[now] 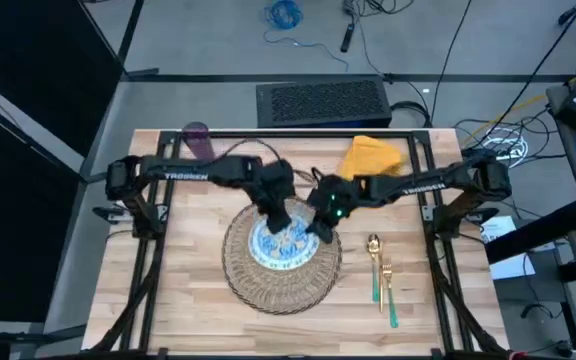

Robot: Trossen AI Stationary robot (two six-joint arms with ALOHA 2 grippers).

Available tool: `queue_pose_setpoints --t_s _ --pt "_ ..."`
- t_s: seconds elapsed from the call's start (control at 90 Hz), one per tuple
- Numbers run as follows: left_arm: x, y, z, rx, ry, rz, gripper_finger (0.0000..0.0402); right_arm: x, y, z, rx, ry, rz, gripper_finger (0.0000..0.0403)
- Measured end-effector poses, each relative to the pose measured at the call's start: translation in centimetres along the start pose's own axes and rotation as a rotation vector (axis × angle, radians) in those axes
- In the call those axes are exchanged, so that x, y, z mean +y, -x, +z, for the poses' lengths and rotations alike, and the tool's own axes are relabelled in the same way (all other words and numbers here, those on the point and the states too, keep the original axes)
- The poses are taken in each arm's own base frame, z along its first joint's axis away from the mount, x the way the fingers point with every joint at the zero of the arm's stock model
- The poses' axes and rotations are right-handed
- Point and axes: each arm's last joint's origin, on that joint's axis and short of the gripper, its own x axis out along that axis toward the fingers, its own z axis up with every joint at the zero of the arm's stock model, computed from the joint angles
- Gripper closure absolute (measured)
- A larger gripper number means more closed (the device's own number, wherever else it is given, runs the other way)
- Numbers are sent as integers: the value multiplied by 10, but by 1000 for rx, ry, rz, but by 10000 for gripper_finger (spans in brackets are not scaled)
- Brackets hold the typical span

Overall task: Set table place
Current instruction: Put the white patterned plate on the tablemat

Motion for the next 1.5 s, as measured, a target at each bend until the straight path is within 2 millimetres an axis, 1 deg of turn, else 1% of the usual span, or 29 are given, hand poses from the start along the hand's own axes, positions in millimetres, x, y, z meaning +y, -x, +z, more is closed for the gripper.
queue_pose_setpoints --t_s 0.167,0.3,0.4,0.533,0.689,0.867,1.033,1.322,1.5 --pt "-13 -7 -7 -15 3 69 325 13 -9 -12 13 -5 -44 402" --pt "-21 -19 -14 3 -16 116 325 15 -24 -21 61 -34 -48 402" --pt "-22 -28 -20 32 -27 126 325 15 -35 -25 88 -47 -34 402" --pt "-20 -33 -26 69 -22 144 325 13 -45 -26 101 -57 -1 403" --pt "-19 -33 -29 93 -15 133 324 13 -46 -26 101 -61 22 403" --pt "-19 -34 -33 162 -3 65 324 14 -46 -29 151 -76 50 403" --pt "-19 -34 -33 173 1 54 324 9 -45 -28 171 -52 53 402" --pt "-19 -34 -33 172 10 54 324 5 -45 -28 161 -16 27 356" --pt "-20 -34 -34 196 37 13 324 6 -46 -28 156 1 37 348"
